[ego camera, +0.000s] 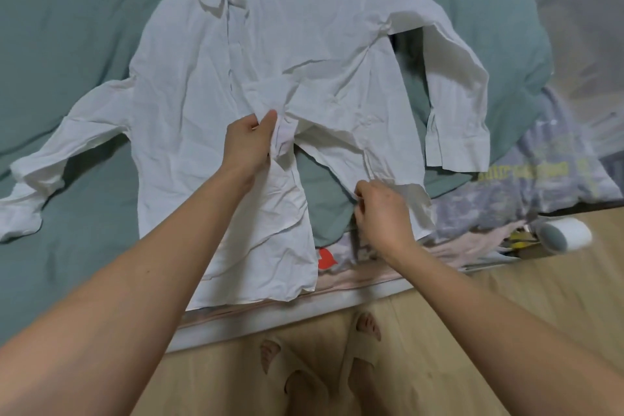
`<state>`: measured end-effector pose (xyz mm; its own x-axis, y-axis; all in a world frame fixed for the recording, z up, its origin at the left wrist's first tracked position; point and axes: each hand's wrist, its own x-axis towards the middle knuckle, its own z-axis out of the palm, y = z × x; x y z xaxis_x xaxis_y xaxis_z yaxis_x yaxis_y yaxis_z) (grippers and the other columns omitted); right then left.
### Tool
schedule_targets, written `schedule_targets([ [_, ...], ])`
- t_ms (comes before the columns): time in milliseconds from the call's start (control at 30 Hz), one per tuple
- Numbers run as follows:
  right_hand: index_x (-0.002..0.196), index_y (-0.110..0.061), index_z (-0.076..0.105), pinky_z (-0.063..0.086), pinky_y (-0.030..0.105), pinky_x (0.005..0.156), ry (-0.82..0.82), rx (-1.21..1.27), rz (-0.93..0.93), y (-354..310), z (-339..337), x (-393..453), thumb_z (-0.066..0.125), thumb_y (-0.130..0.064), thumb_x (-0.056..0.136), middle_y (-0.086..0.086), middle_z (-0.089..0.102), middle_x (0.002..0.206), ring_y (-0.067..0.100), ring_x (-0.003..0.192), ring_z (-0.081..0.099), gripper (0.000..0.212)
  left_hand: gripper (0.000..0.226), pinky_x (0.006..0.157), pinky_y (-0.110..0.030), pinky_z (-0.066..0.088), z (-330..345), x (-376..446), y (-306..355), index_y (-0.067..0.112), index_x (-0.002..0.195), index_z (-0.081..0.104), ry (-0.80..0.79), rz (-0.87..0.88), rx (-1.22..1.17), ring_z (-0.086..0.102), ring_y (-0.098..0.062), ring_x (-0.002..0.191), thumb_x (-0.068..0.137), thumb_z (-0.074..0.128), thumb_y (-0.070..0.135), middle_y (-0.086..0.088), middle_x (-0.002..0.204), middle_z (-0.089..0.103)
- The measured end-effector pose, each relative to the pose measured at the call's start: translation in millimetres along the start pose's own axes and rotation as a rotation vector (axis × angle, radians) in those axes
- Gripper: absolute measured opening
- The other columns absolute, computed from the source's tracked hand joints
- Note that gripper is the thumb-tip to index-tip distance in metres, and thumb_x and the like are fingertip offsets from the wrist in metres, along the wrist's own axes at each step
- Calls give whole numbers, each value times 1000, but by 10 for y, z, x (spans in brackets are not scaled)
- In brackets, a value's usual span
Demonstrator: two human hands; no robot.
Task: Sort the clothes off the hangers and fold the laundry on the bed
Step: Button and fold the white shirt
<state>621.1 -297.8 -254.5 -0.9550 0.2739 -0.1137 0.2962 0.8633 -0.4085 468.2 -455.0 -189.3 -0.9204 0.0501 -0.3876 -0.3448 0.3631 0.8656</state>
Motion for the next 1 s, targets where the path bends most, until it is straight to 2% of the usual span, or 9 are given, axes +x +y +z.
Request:
schedule_targets([
  [167, 76, -5, 62, 42, 37, 53, -151, 76, -262, -217, 43, -411, 58, -5, 79, 9, 54, 75, 29, 70, 55, 4, 45, 50, -24, 25, -89, -63, 142, 21, 58, 32, -8, 100, -7, 29, -9, 51, 96, 55, 31, 6, 53, 32],
  [300, 93, -5, 62, 36, 36, 63, -191, -8, -126, -194, 290, -520, 56, -8, 84, 12, 57, 88, 33, 83, 57, 11, 39, 59, -27, 29, -188, -189, -83, 17, 62, 38, -6, 178, 221, 34, -11, 55, 94, 57, 27, 2, 58, 37],
  [400, 99, -9, 57, 36, 36, 64, -138, -48, -54, -179, 353, -640, 57, -18, 88, 9, 58, 90, 31, 84, 58, 14, 22, 76, -25, 40, -252, -359, -412, 16, 98, 56, -170, 269, 382, 55, -11, 85, 88, 66, 33, 3, 92, 59],
  [500, 96, -11, 55, 39, 36, 63, -74, 23, 4, -213, 398, -741, 62, -26, 88, 6, 57, 88, 28, 83, 56, 18, 84, 105, -28, 33, -294, -563, -821, 9, 138, 40, -278, 600, 683, 38, -22, 129, 74, 77, 48, -9, 141, 40],
  [567, 97, -12, 56, 44, 38, 66, -40, 130, 91, -250, 449, -773, 62, -29, 90, 4, 57, 90, 24, 84, 55, 19, 97, 112, -39, 29, -305, -687, -1079, 12, 146, 33, -331, 812, 849, 29, -30, 139, 70, 78, 52, -14, 152, 29],
  [700, 103, -10, 62, 45, 33, 79, 150, 290, 174, -335, 410, -802, 62, -15, 89, 5, 61, 100, 24, 94, 57, 15, 88, 113, -59, 22, -233, -762, -1463, 22, 137, 47, -432, 1015, 1163, 25, -39, 141, 63, 78, 60, -16, 152, 33],
  [800, 113, -11, 61, 35, 34, 87, 418, 55, 114, -310, 241, -756, 66, -12, 83, 11, 55, 115, 28, 105, 48, 30, 77, 114, -62, 16, -154, -719, -1553, 21, 122, 60, -447, 1091, 1324, 26, -42, 141, 58, 81, 58, -18, 151, 35],
  [933, 132, -15, 47, 30, 42, 99, 341, -179, 73, -167, 66, -456, 70, -14, 77, 15, 41, 139, 32, 127, 37, 60, 45, 100, -41, 33, 7, -679, -1355, 16, 108, 66, -270, 1144, 932, 50, -30, 114, 70, 80, 36, -12, 121, 58],
  [1000, 130, -12, 49, 35, 42, 88, 238, -241, 48, -111, 15, -277, 71, -6, 72, 15, 49, 128, 35, 113, 48, 63, 40, 90, -35, 35, 107, -680, -1117, 13, 108, 61, -85, 1027, 693, 48, -24, 106, 75, 75, 33, -10, 114, 56],
])
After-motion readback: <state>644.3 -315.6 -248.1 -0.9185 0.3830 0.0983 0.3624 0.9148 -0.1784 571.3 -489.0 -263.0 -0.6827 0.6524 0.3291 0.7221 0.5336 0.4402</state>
